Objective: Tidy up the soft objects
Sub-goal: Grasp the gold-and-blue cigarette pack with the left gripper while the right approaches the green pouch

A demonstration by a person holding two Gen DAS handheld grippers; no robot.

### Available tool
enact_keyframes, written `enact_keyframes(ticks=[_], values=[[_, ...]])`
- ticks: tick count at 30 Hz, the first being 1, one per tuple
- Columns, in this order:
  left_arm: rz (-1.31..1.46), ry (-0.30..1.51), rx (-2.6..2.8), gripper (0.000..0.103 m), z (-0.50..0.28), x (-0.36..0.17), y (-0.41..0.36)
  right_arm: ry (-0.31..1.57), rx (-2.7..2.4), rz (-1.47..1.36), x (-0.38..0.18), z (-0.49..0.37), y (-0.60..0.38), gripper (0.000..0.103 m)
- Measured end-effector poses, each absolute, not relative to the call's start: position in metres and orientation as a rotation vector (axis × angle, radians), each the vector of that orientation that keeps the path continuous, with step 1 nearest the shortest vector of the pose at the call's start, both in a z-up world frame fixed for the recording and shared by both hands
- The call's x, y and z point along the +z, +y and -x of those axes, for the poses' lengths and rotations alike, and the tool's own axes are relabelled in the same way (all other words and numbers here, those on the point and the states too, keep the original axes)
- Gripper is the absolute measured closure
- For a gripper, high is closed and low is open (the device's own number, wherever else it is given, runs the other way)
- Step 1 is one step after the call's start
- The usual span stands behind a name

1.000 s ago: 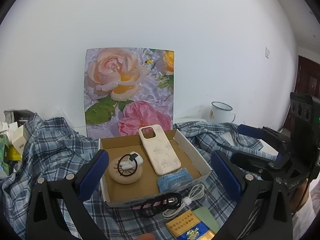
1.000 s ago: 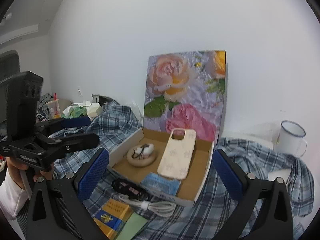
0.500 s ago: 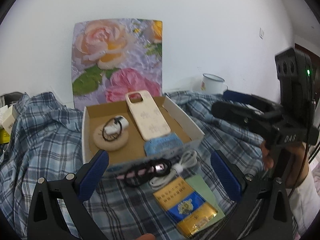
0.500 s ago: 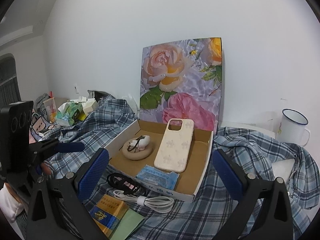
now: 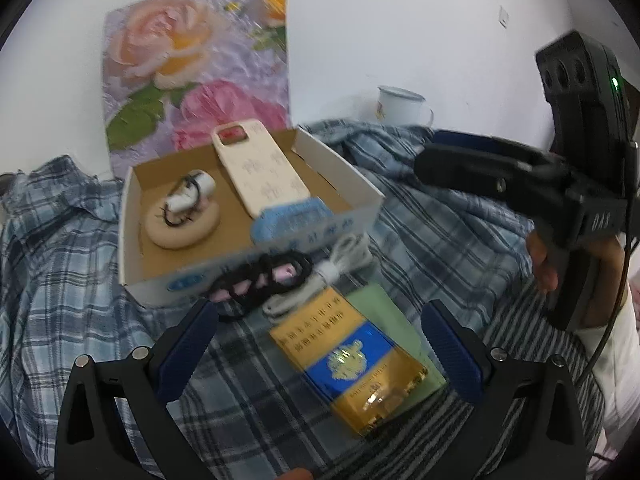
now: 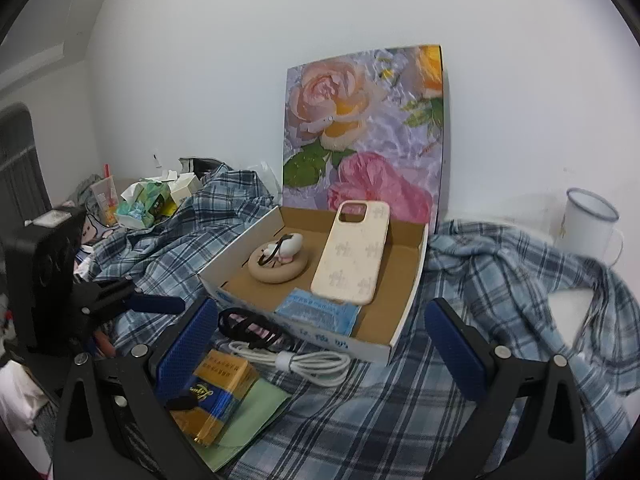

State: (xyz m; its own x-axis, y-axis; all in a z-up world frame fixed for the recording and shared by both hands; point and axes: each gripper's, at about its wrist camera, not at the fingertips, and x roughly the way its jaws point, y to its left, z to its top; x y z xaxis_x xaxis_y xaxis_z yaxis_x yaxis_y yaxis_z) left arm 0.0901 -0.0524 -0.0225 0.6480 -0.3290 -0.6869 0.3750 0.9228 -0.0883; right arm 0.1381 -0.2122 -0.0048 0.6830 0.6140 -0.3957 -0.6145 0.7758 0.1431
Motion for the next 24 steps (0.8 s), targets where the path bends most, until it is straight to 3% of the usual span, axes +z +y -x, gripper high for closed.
enact_keyframes(ticks=[15, 18, 24], values=[[-0.072, 0.964, -0.482, 0.0, -0.1, -0.06, -0.067, 0.496, 0.682, 0.01, -0.013, -0.145, -0.208, 0.0], [-0.047, 0.98, -0.481, 0.013, -0.103, -0.063, -0.064, 0.505, 0.68, 0.011, -0.014, -0.147, -0.208, 0.0], [0.008, 0.956, -0.502, 0.016, -0.103, -0.058, -0.056, 0.506, 0.677, 0.01, -0.014, -0.147, -0.209, 0.0]])
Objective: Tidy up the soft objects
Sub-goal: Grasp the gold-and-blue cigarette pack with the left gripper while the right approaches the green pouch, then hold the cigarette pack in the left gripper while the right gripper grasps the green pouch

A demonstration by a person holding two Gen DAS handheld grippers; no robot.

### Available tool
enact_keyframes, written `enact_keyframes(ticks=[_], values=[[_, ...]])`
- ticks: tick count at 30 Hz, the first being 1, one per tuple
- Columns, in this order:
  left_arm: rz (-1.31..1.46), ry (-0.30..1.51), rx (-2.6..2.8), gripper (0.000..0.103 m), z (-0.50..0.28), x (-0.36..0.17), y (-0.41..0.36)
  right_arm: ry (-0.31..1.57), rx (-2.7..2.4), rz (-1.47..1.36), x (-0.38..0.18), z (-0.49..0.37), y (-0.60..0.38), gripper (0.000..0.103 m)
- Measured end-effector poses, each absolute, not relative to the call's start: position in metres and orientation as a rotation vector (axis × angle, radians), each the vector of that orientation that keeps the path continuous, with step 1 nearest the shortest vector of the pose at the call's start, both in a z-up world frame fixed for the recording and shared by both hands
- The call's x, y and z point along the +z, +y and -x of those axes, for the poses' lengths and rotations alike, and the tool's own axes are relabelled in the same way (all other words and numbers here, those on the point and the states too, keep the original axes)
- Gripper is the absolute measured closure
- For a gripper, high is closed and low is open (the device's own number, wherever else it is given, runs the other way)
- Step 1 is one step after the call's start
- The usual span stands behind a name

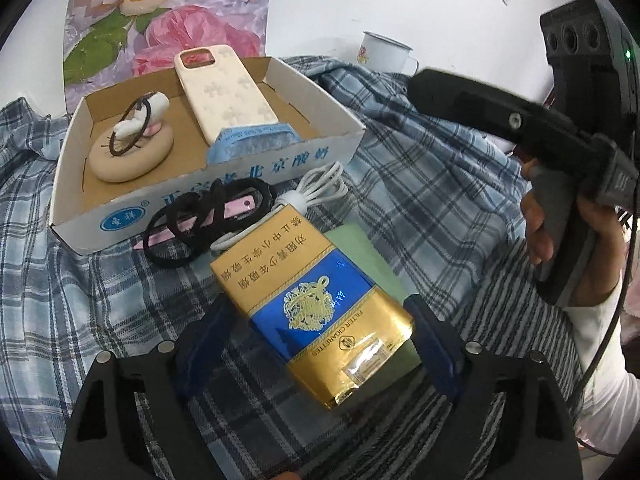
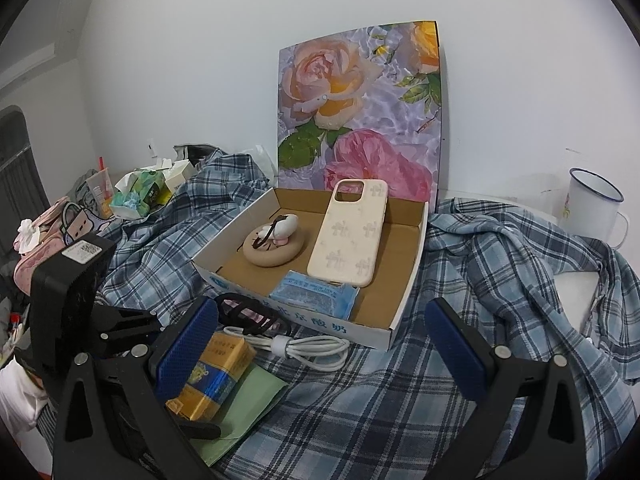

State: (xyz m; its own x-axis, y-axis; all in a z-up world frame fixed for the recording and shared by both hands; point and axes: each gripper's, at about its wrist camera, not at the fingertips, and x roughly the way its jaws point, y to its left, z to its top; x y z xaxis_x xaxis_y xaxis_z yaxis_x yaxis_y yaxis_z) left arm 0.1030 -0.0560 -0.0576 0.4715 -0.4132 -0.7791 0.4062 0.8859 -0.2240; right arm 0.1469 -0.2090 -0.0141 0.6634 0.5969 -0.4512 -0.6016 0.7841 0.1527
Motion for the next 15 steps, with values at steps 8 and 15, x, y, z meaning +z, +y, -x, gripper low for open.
enact_keyframes(ticks=[8, 15], values=[[0.066, 0.89, -0.482, 0.017, -0.102, -0.041, -0.04, 0.502, 0.697, 0.032, -0.014, -0.144, -0.206, 0.0], [0.101, 0.834, -0.399, 0.017, -0.105, -0.03, -0.021, 0.529, 0.754, 0.088, -0.019, -0.14, -0.193, 0.0]])
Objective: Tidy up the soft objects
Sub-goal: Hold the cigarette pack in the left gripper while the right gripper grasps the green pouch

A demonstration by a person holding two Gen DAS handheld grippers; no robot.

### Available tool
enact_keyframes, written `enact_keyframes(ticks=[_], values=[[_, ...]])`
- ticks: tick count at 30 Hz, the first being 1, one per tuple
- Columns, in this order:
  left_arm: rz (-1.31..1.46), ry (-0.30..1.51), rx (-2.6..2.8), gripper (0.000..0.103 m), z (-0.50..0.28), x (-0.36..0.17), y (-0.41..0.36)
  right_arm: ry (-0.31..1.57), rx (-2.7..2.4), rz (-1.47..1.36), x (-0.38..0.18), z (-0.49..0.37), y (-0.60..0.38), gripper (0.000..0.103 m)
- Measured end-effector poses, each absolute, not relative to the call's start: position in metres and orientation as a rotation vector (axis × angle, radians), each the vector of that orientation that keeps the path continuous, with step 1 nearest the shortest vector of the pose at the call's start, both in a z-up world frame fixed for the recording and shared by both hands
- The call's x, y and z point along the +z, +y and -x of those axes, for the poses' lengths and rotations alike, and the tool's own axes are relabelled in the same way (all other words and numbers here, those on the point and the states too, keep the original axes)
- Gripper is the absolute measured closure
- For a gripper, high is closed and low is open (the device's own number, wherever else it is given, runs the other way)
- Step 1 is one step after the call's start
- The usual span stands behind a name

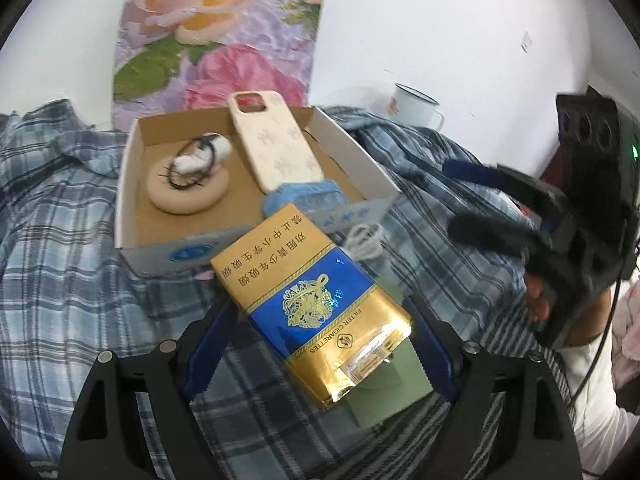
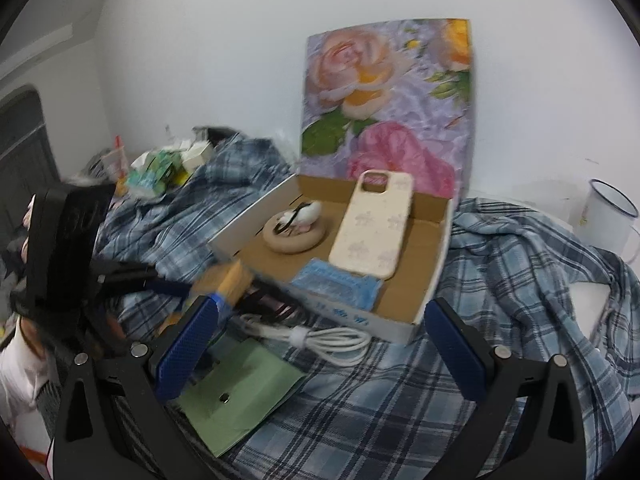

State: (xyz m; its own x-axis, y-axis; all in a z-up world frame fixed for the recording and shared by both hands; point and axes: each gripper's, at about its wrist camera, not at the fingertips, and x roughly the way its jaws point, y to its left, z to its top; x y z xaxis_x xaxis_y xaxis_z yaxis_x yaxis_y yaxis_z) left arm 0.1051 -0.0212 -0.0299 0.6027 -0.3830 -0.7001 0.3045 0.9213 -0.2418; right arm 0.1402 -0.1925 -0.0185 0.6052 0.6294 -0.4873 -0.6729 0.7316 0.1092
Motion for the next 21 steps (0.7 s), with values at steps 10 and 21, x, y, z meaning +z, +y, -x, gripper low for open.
enact_keyframes(ticks=[10, 21], values=[[0.15, 0.823, -0.366, 0.017, -0.106, -0.027, -0.007, 0.711, 0.885, 0.274, -0.055, -0.136, -0.15, 0.0], [0.139, 0.828, -0.352, 0.017, -0.107, -0.026, -0.008, 0.782, 0.923, 0.38, -0.073, -0.131, -0.128, 0.0]])
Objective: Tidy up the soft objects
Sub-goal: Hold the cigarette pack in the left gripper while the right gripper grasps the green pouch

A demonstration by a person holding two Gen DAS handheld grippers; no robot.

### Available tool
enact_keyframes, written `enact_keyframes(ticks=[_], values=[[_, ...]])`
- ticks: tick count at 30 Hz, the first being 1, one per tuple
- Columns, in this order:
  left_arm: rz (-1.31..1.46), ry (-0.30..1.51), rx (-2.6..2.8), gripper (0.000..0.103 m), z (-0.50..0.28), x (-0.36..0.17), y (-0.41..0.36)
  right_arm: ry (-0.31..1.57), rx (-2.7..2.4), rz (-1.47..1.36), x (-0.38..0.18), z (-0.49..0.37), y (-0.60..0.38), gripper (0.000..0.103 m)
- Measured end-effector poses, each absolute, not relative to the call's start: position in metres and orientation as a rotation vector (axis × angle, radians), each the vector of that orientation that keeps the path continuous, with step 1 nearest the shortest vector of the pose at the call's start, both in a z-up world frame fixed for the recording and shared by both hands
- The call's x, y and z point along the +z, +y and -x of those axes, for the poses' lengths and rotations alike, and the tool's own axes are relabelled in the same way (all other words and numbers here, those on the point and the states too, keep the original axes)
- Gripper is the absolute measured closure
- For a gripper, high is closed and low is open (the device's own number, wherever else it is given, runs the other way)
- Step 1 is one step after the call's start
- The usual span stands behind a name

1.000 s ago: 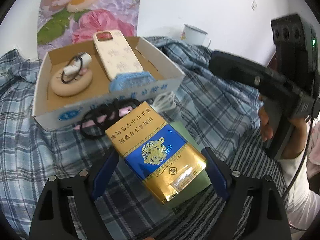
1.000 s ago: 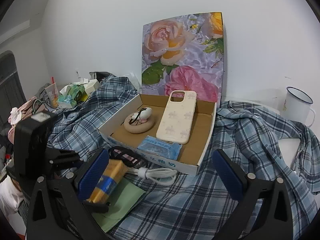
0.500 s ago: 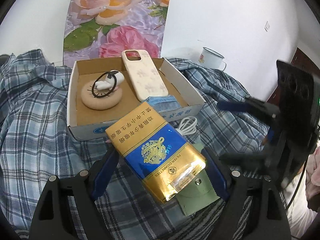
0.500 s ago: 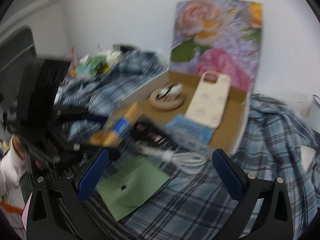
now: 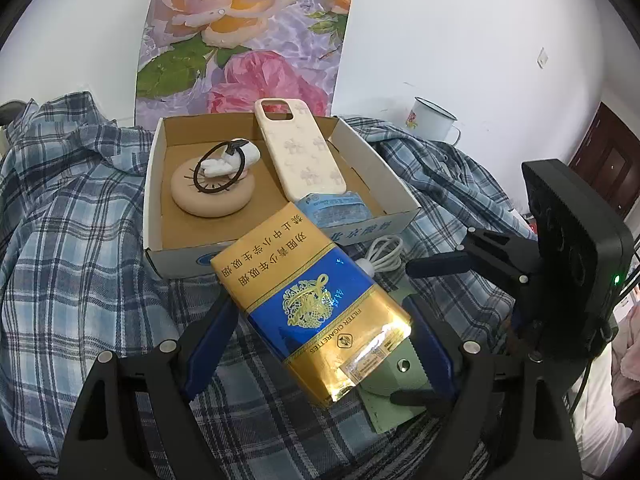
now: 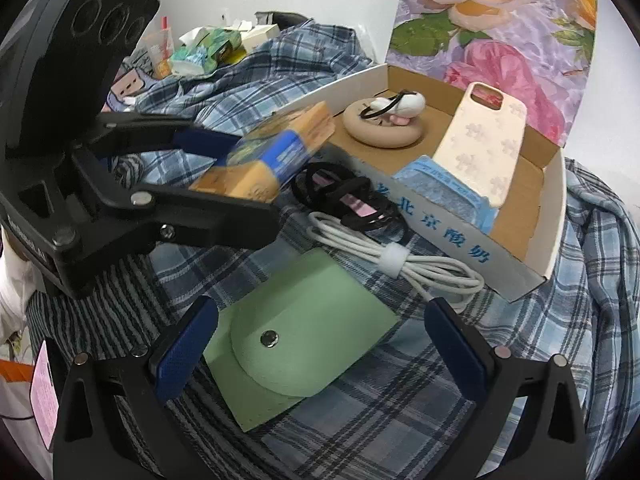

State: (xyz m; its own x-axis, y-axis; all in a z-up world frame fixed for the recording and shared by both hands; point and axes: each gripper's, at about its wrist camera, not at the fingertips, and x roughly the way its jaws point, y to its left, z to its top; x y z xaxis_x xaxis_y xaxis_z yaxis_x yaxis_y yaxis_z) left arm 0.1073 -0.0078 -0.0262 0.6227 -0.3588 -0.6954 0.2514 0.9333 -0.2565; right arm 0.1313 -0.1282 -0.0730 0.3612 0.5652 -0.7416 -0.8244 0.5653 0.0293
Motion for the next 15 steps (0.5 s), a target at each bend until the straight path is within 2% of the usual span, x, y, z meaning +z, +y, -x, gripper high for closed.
enact_keyframes(ticks=[7, 8, 9, 15], values=[[0.132, 0.837, -0.35, 0.017, -0.1081, -0.0286, -0.0086, 0.812, 0.937, 0.417, -0.0798, -0.131, -0.1185, 0.001], [0.131, 0.837, -0.352, 0.017, -0.1083, -0.0287, -0.0084, 0.816, 0.94, 0.414, -0.0801, -0.132, -0.1183, 0.005], [0.131, 0.837, -0.349, 0.017, -0.1082, -0.0286, -0.0087, 0.822, 0.945, 0.409, -0.0803, -0.133, -0.1182, 0.015], [0.134, 0.833, -0.35, 0.017, -0.1083, -0.0283, -0.0072, 0.809, 0.94, 0.394, -0.0788, -0.1318, -0.1205, 0.015]])
